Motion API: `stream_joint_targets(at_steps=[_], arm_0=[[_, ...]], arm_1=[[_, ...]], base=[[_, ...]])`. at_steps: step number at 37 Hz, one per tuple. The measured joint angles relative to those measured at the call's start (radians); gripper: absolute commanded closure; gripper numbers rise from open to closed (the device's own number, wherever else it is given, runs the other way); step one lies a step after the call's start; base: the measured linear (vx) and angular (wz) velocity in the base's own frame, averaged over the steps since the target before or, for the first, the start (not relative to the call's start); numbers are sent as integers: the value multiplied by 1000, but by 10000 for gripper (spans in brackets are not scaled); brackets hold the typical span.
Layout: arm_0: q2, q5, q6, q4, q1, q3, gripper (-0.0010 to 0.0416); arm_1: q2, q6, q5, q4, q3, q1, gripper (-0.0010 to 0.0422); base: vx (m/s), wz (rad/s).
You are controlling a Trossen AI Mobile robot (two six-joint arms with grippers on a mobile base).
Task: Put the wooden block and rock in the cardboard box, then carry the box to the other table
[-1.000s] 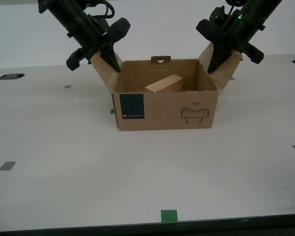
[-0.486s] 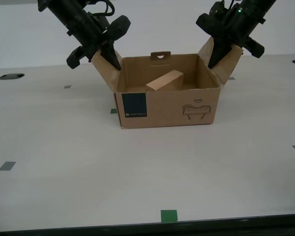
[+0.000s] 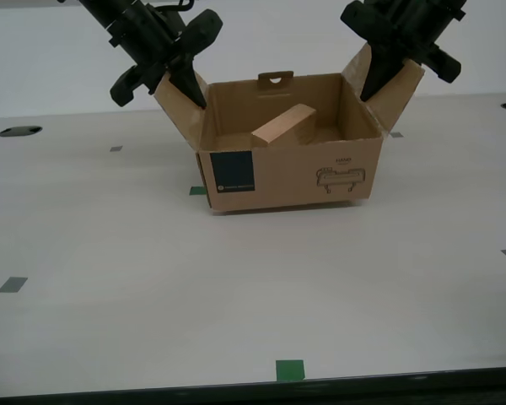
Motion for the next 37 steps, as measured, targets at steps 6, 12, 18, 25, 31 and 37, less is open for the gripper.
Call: stream_joint_targets(at_steps=[6, 12, 18, 25, 31, 37], arm_0=[[-30, 1, 4, -18, -1, 0, 407], [-39, 0, 4, -43, 1, 0, 407], [-58, 0, 4, -48, 4, 0, 407], [-79, 1, 4, -52, 5, 0, 407], [-81, 2, 3, -61, 5, 0, 407], [-81, 2, 3, -69, 6, 0, 407]], arm_1=[[-24, 7, 0, -16, -3, -6, 413], [-42, 24, 0, -56, -3, -12, 413], [-50, 34, -2, -82, -5, -21, 413], [-60, 34, -8, -82, -6, -32, 413], [-65, 34, -8, -89, -5, -33, 413], [-68, 29, -23, -91, -6, -36, 413]], base=[[0, 0], [0, 0], [0, 0], [-4, 2], [-17, 5], [-32, 13]])
